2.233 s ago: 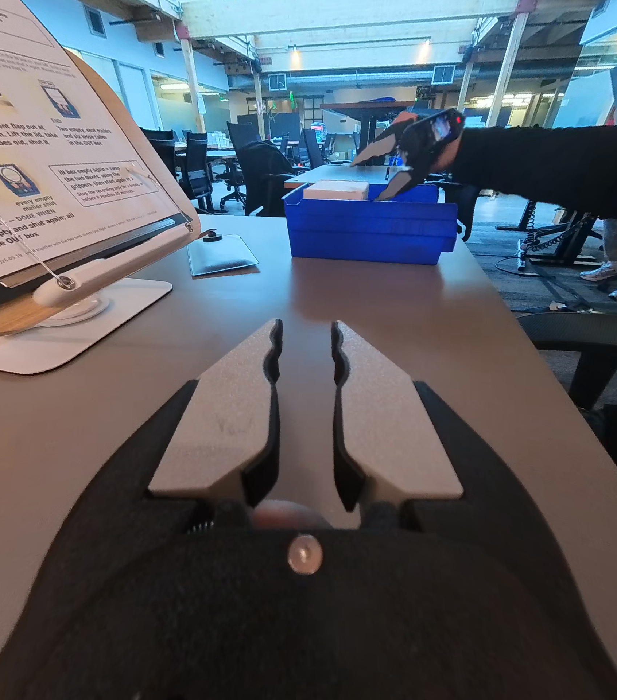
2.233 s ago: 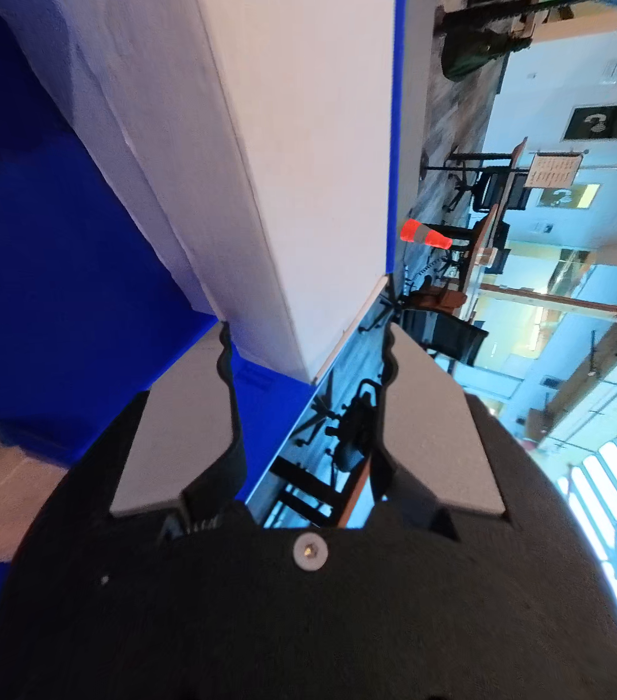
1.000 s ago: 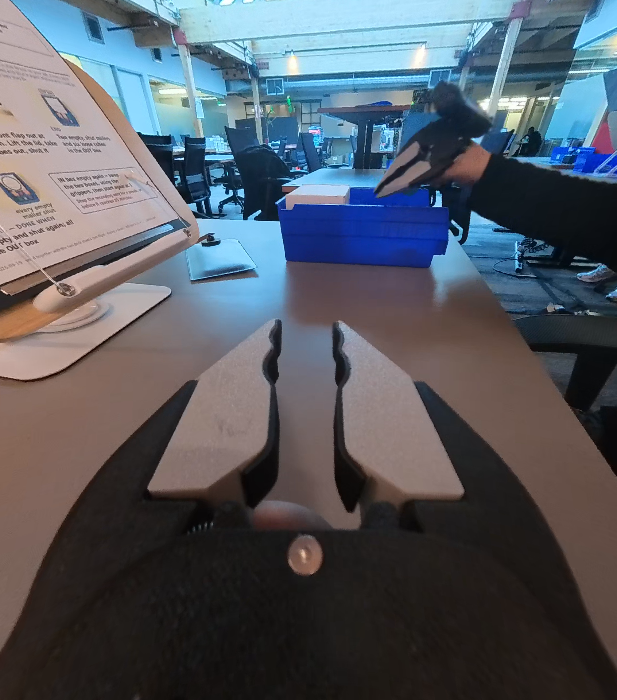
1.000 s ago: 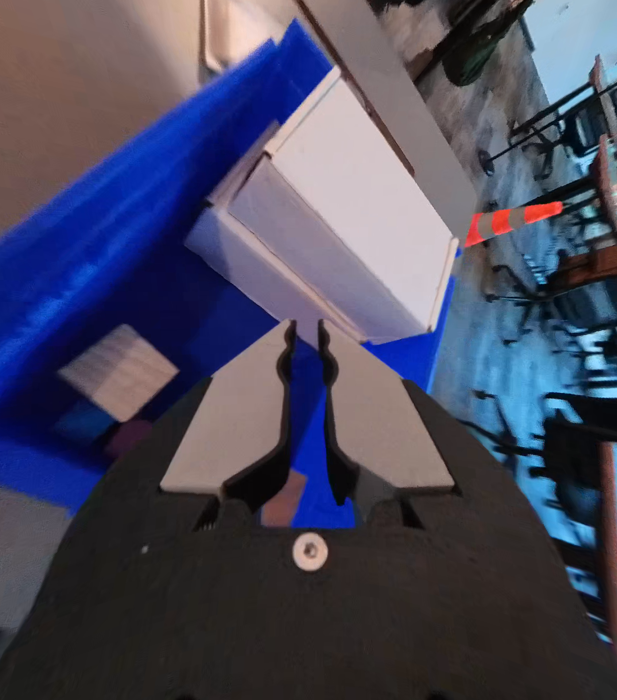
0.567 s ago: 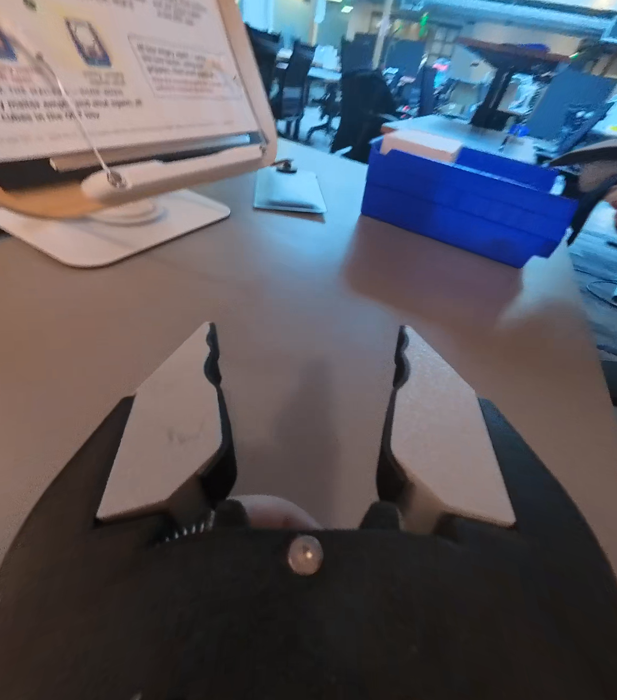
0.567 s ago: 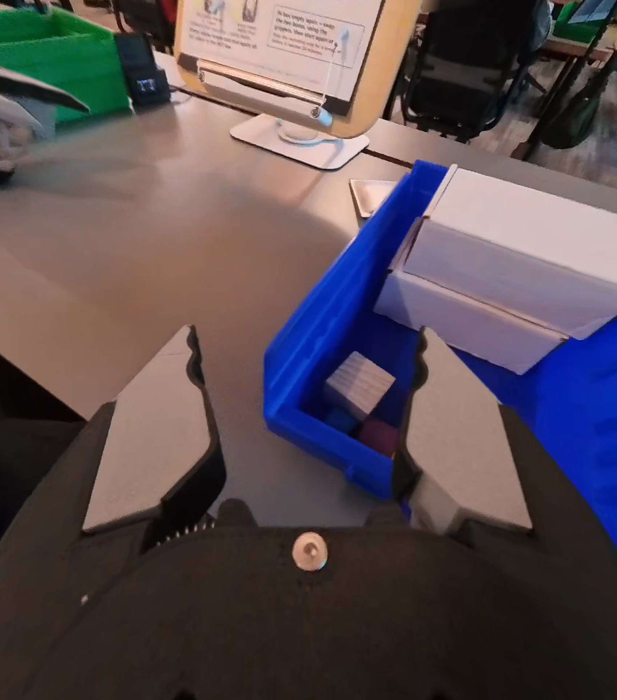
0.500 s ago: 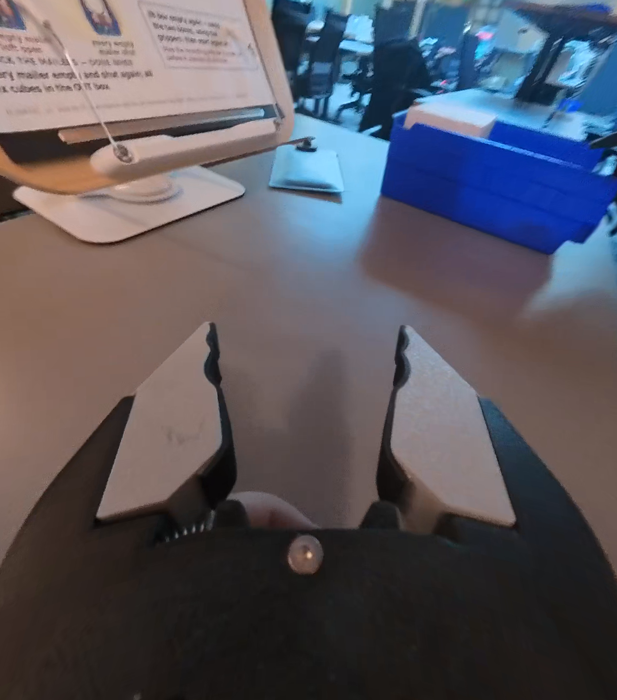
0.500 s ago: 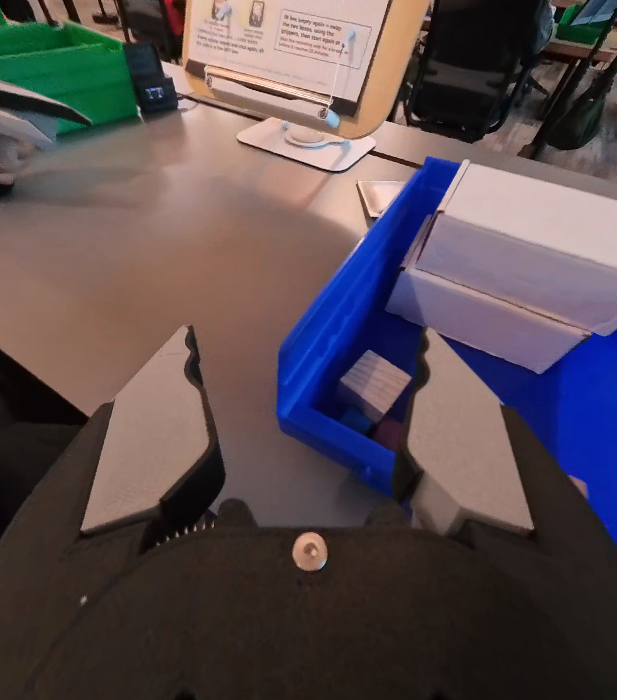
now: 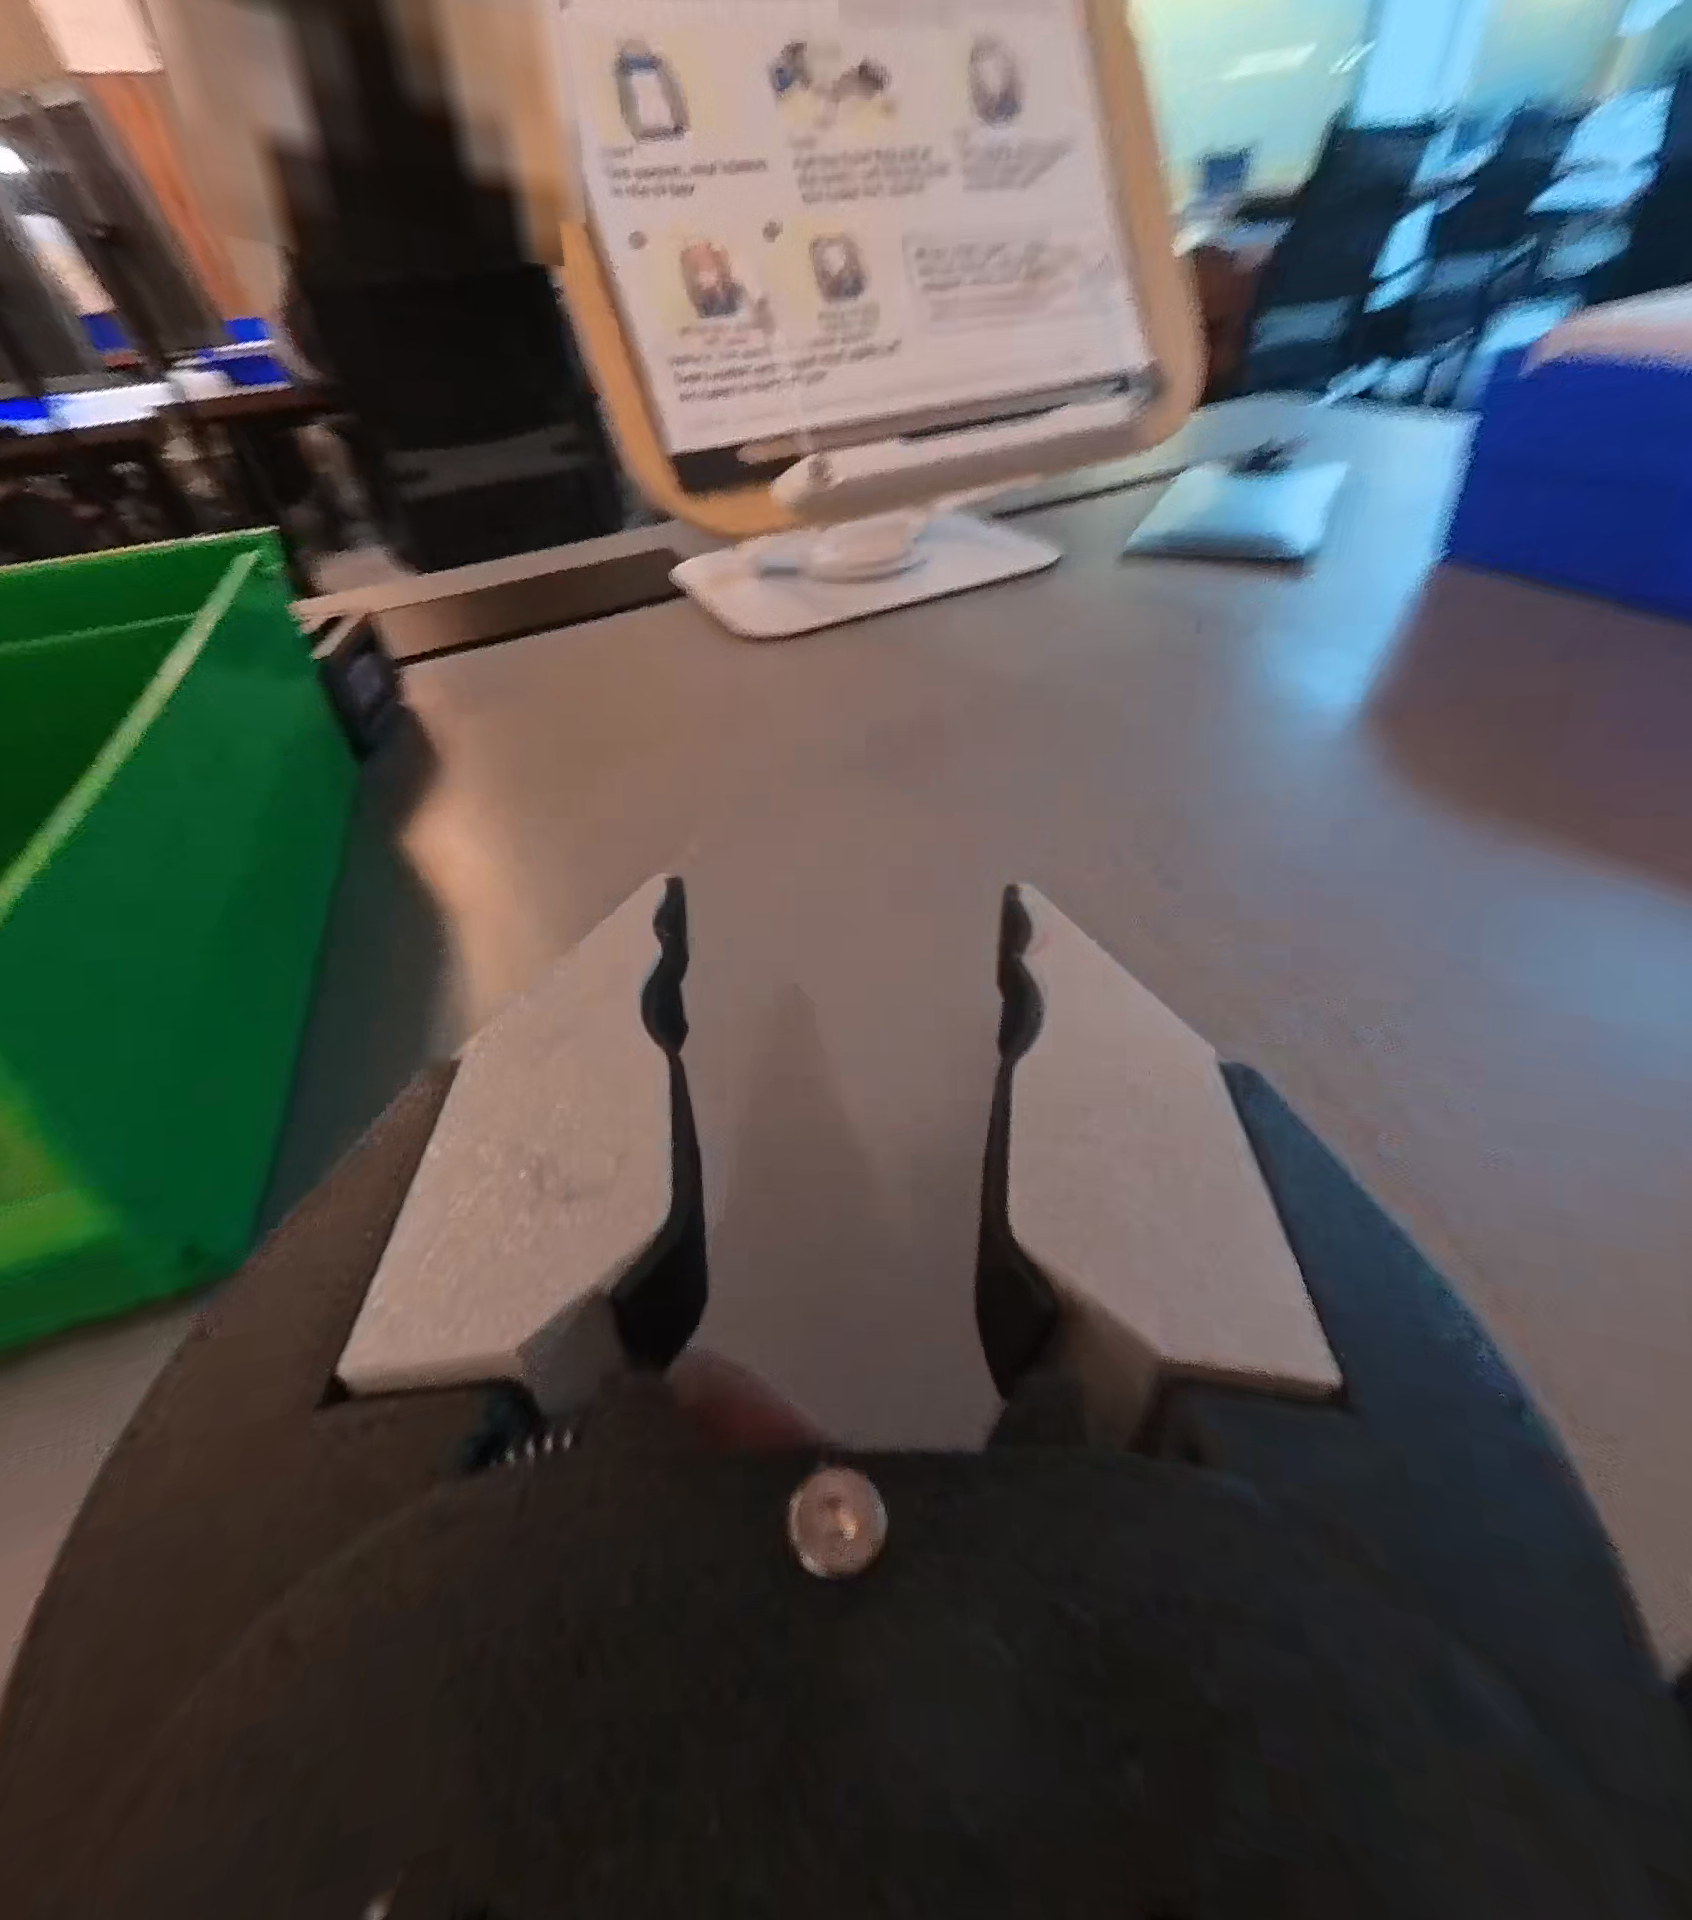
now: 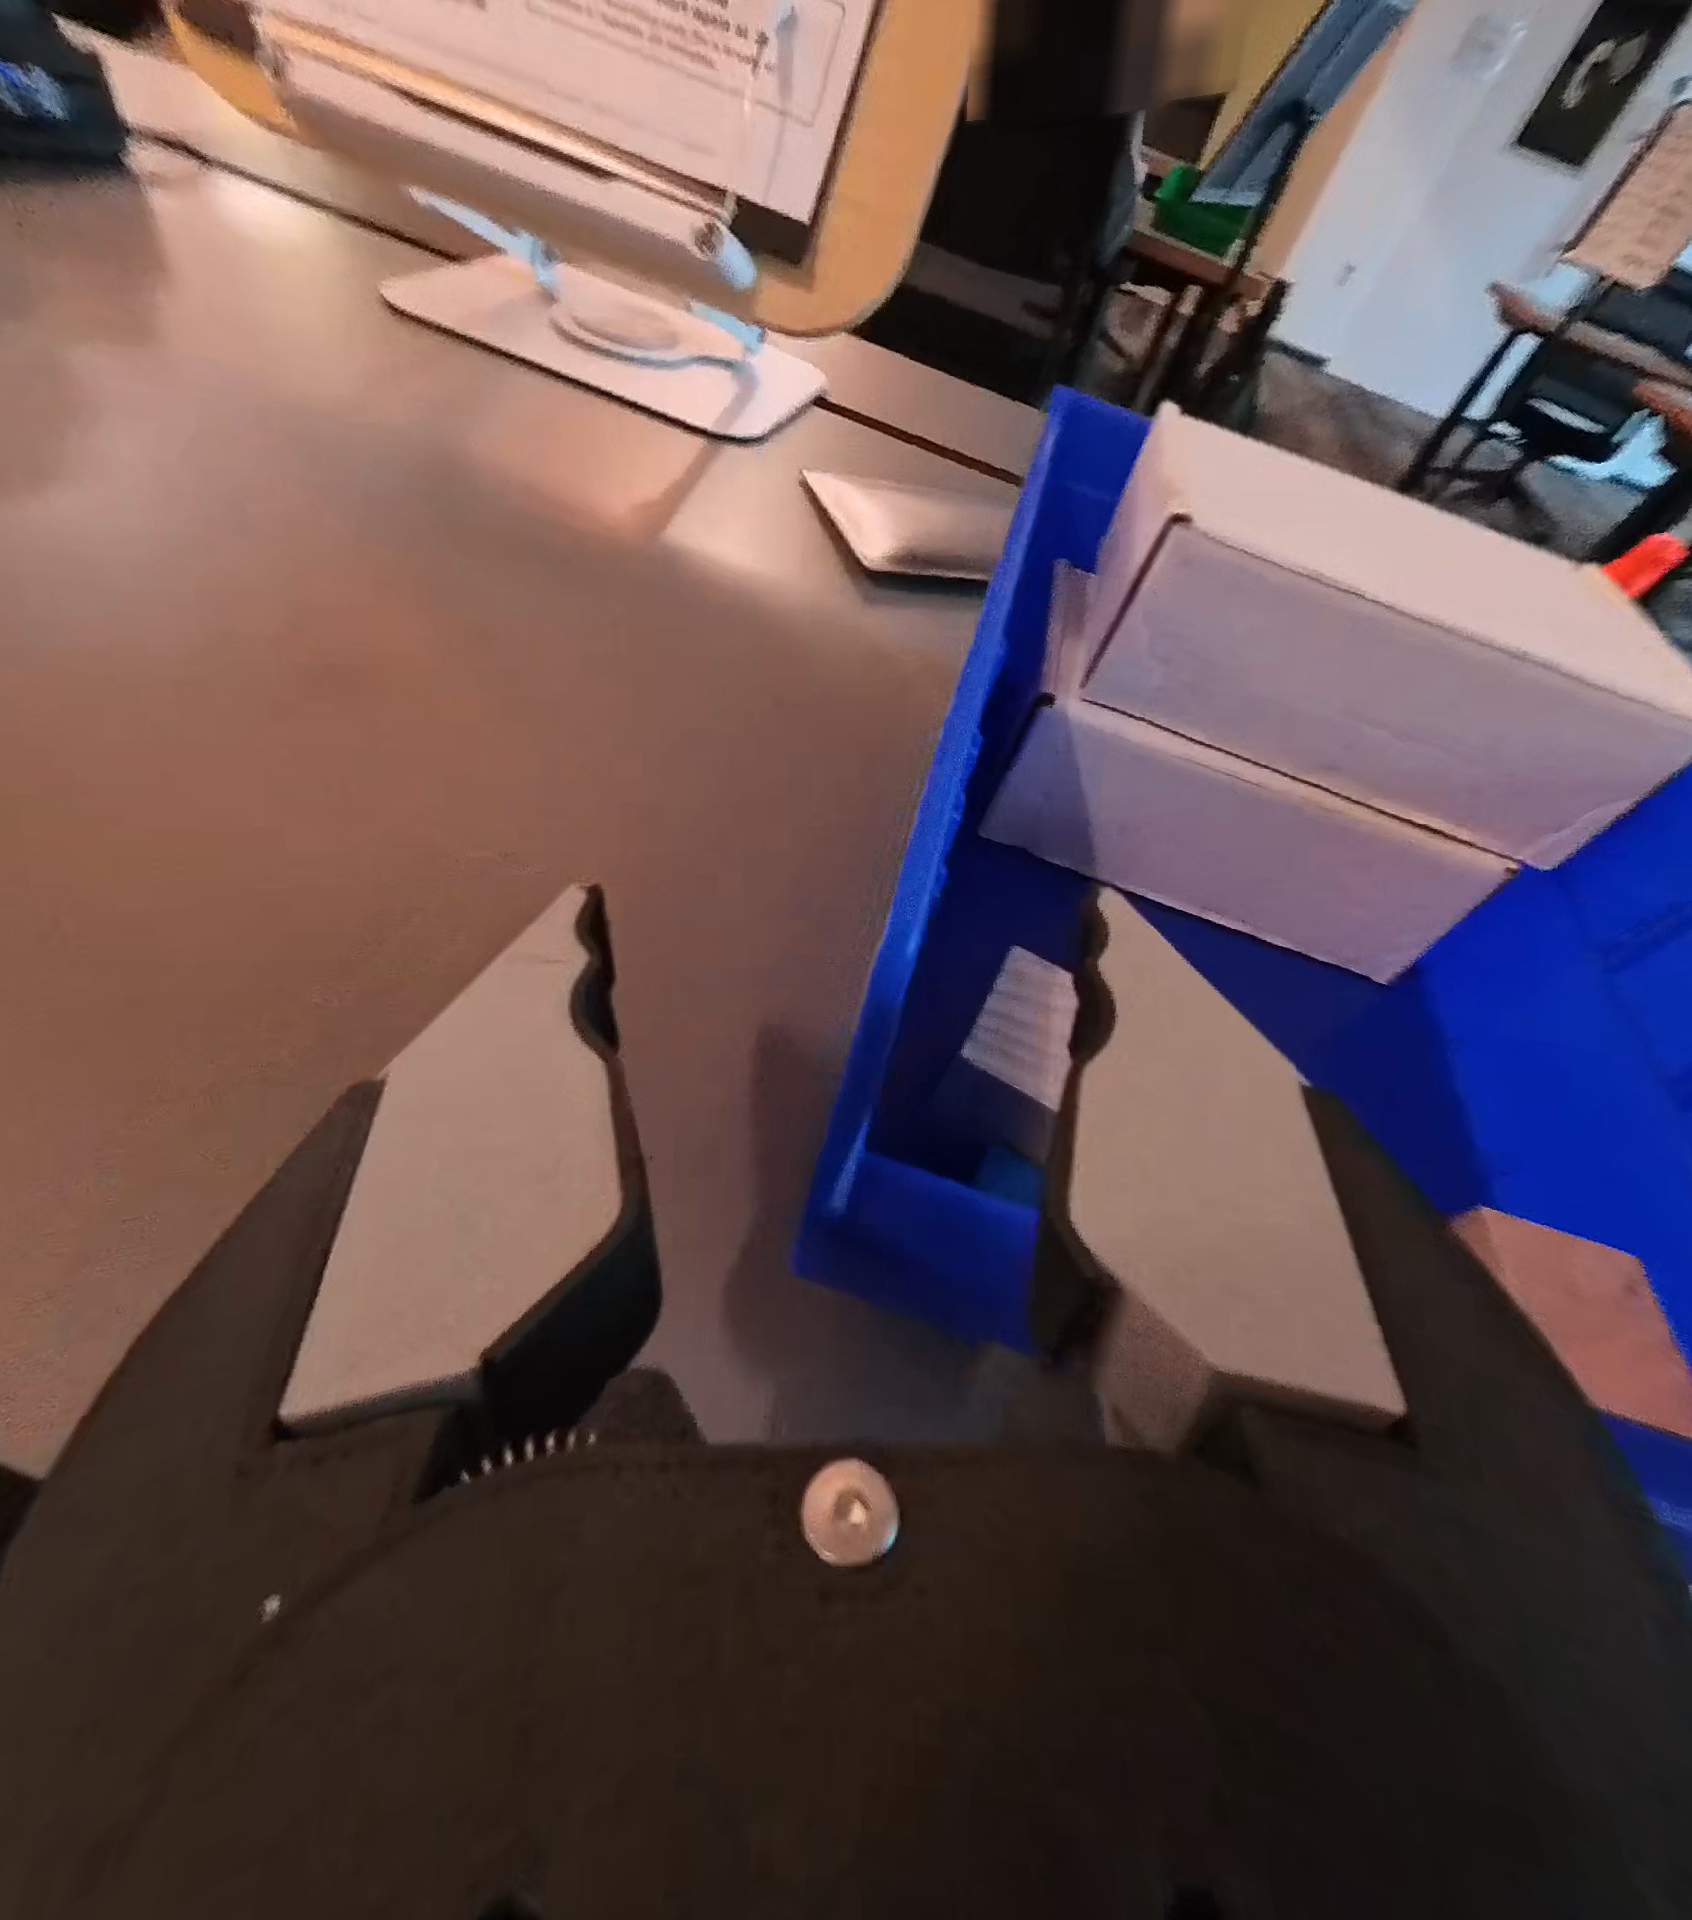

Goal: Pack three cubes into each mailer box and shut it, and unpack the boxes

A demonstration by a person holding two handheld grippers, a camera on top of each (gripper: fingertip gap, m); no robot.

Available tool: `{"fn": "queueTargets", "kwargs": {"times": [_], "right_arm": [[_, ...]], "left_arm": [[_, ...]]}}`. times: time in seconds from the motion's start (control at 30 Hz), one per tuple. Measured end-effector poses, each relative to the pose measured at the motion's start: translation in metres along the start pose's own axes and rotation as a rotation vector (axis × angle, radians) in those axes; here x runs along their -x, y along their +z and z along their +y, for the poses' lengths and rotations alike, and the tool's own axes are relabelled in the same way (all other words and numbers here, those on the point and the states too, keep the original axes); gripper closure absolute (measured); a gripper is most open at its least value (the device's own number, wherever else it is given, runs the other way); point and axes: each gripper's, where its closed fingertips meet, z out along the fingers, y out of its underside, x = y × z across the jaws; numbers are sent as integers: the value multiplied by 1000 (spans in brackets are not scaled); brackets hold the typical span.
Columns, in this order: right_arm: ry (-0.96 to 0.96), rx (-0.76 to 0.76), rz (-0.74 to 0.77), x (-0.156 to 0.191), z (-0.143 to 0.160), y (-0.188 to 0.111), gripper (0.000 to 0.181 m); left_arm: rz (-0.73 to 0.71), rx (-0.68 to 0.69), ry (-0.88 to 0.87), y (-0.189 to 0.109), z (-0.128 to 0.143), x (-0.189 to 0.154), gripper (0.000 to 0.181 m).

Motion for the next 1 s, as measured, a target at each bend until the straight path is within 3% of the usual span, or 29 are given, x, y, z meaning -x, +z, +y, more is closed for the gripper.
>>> {"fn": "queueTargets", "kwargs": {"times": [0.1, 0.17, 0.2, 0.3, 0.37, 0.5, 0.67, 0.7, 0.8, 1.0], "right_arm": [[-88, 22, 83, -5, 7, 1, 98], [-156, 41, 137, -9, 10, 0, 121], [-190, 54, 171, -14, 11, -1, 139], [-199, 67, 180, -17, 12, -2, 150], [-141, 63, 137, -13, 13, -3, 172], [-85, 62, 117, -15, 15, -2, 174], [-59, 73, 111, -16, 15, -1, 174], [-55, 75, 108, -16, 15, -1, 174], [-50, 78, 106, -16, 16, 0, 175], [-49, 93, 80, -16, 16, 2, 174]], "left_arm": [[-160, 132, 15, -18, 18, 32, 124], [-236, 219, -34, -31, 26, 57, 121], [-280, 212, -49, -39, 24, 70, 122], [-395, 165, -73, -57, 13, 109, 129], [-450, 183, -75, -63, 16, 130, 127], [-448, 230, -89, -49, 30, 148, 125], [-442, 213, -2, -21, 24, 150, 131], [-423, 219, 5, -14, 24, 147, 134], [-425, 248, 92, 0, 31, 152, 177], [-368, 188, 88, 6, 31, 153, 179]]}}
